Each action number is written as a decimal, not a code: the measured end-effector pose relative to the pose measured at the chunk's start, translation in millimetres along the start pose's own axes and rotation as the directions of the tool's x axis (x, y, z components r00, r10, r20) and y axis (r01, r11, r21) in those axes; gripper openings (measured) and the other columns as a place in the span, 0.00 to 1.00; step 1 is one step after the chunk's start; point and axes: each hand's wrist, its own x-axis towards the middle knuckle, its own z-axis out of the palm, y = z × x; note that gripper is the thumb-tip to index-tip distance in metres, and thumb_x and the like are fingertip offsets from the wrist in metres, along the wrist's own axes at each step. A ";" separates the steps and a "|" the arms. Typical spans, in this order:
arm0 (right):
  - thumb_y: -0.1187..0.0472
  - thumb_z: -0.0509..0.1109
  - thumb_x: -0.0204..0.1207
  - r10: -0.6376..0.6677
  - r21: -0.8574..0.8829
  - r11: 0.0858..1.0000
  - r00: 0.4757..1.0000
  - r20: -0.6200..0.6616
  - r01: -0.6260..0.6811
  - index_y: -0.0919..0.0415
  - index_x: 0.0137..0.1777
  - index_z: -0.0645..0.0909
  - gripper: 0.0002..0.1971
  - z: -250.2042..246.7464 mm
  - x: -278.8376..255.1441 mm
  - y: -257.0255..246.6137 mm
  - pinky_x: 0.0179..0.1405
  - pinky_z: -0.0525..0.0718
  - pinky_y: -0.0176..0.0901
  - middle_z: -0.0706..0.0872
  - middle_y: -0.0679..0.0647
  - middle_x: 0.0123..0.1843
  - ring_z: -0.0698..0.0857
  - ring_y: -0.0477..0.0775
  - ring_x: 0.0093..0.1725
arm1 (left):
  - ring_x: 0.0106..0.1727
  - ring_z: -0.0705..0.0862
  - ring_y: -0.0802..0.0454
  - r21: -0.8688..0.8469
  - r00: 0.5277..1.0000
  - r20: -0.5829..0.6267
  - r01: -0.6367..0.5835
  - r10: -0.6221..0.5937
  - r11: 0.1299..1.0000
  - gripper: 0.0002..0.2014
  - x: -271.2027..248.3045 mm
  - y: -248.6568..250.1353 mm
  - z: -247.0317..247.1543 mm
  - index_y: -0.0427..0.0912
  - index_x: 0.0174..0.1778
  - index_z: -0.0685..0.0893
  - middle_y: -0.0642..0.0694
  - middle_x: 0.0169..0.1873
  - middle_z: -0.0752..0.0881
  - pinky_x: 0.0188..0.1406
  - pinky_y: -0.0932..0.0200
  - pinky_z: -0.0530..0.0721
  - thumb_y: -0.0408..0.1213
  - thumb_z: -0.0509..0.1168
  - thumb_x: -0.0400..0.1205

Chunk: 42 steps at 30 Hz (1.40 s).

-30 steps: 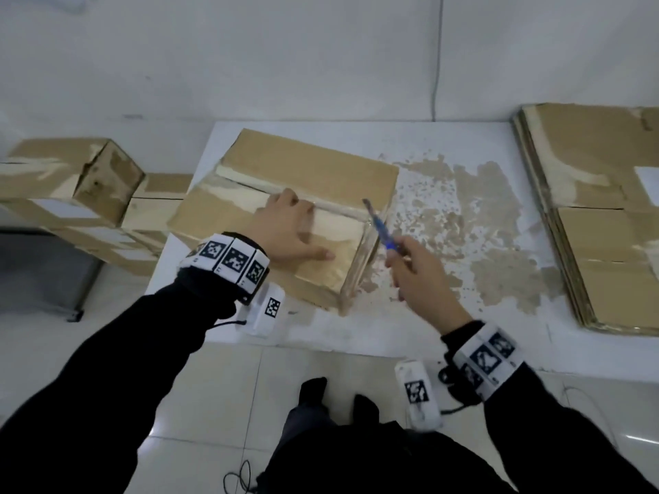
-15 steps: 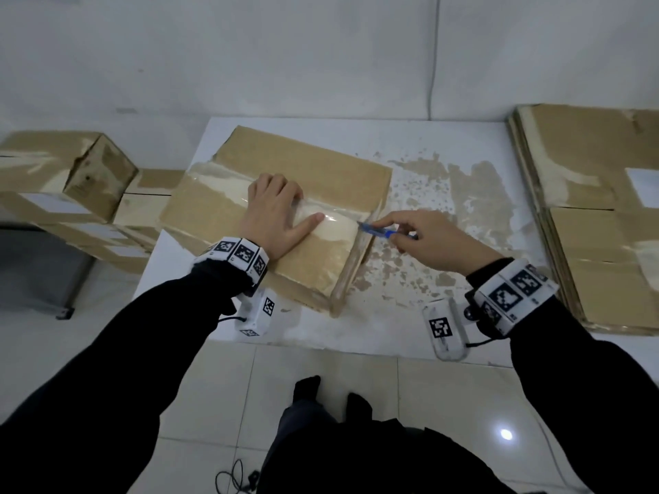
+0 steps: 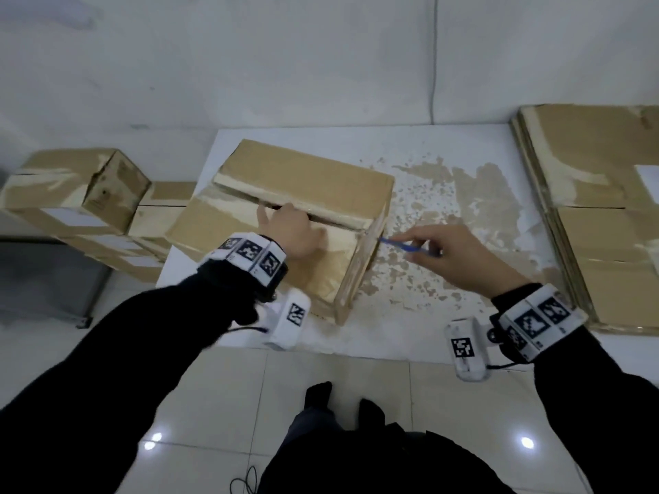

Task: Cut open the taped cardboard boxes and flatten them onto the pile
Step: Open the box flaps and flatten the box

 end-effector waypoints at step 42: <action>0.69 0.70 0.75 -0.198 -0.534 0.844 0.901 -0.386 -0.044 0.53 0.58 0.86 0.15 24.7 26.4 29.5 0.20 0.69 0.42 0.80 0.56 0.36 0.79 0.58 0.31 | 0.48 0.80 0.57 -0.990 0.778 -0.048 0.047 -0.626 0.134 0.07 17.9 36.8 46.3 0.51 0.35 0.84 0.55 0.38 0.88 0.83 0.49 0.44 0.45 0.70 0.79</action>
